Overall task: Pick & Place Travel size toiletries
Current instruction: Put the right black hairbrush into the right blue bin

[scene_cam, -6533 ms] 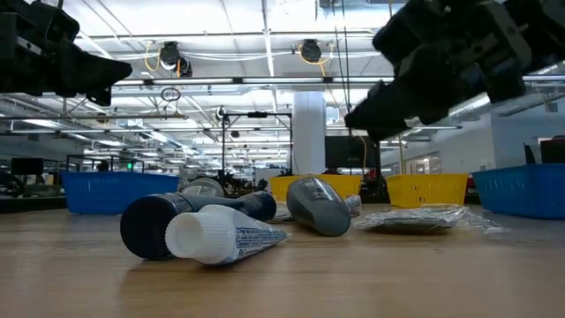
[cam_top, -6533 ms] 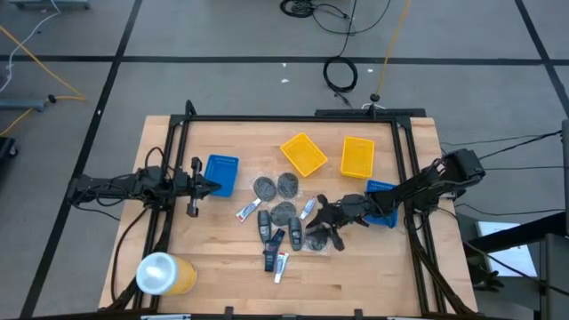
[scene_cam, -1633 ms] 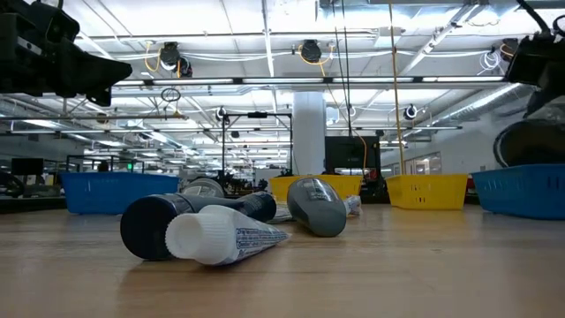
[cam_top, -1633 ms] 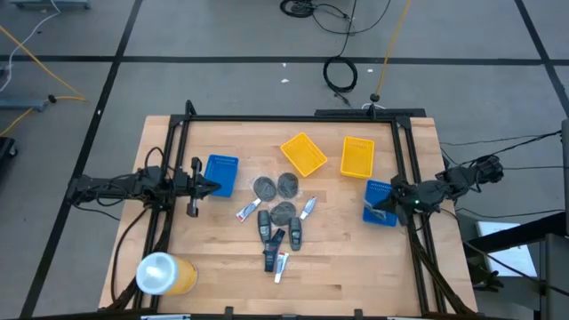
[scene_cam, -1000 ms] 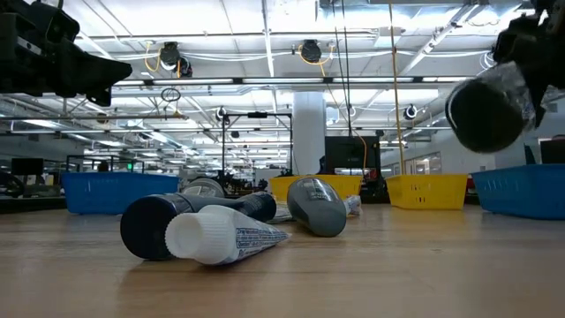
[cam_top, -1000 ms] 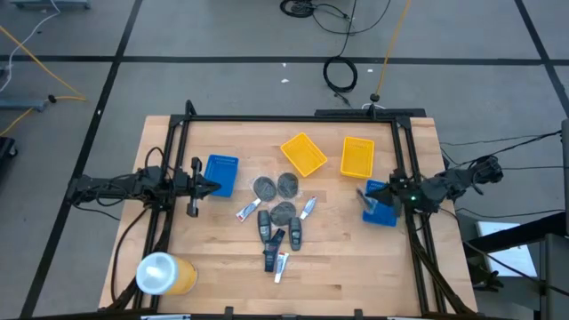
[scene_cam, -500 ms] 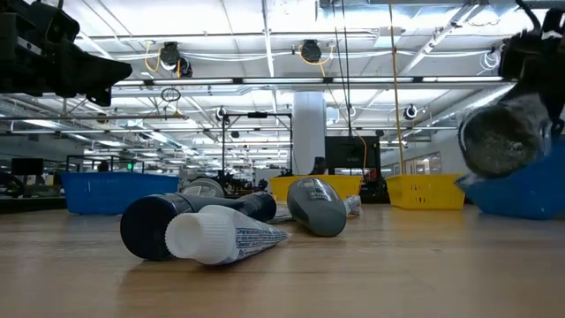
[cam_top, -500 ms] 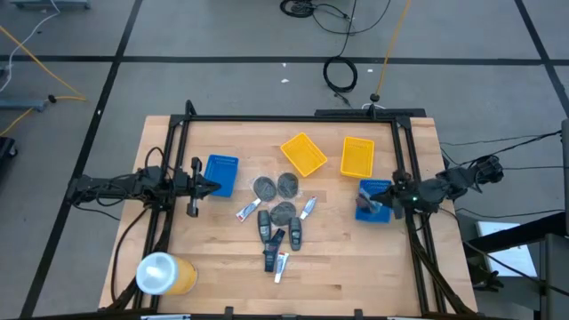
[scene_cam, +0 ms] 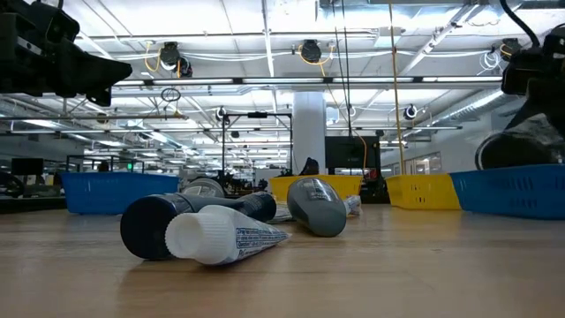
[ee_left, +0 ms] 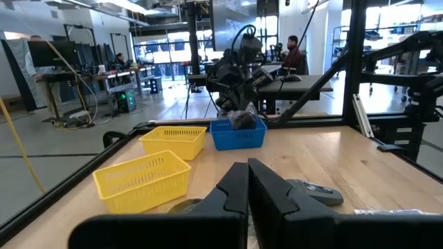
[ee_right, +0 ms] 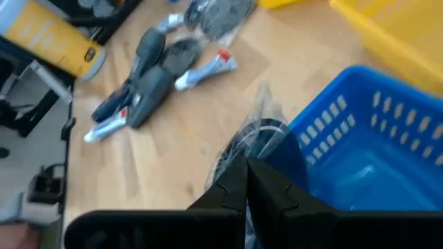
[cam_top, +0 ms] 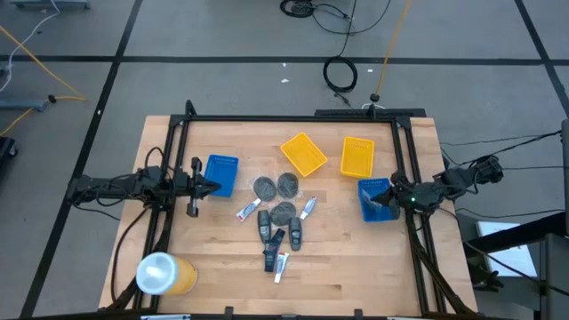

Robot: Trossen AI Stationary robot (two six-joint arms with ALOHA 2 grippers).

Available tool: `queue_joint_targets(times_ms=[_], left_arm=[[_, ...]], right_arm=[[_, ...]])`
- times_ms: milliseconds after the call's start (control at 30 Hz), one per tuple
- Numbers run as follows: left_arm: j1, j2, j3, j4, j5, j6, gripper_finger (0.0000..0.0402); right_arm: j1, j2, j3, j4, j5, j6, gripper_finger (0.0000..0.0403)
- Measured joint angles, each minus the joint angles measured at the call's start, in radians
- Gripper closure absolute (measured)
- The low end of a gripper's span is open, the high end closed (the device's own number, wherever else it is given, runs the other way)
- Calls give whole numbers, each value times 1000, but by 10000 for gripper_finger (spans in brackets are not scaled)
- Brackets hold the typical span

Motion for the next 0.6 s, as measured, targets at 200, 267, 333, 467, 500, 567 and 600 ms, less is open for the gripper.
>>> queue_joint_targets(times_ms=[200,267,333,467,500,567,600], left_arm=[[0,0,0,0,0,0,392],[0,0,0,0,0,0,392],[0,0,0,0,0,0,392],[0,0,0,0,0,0,392],[0,0,0,0,0,0,392],[0,0,0,0,0,0,392],[0,0,0,0,0,0,392]], right_arm=[[0,0,0,-58,-17,42,366],[0,0,0,-66,-13,51,344],[0,0,0,-63,19,50,322],[0,0,20,-71,46,45,301],[0,0,31,-73,61,44,301],[0,1,56,-84,86,39,306],[-1,5,70,-92,93,37,310]])
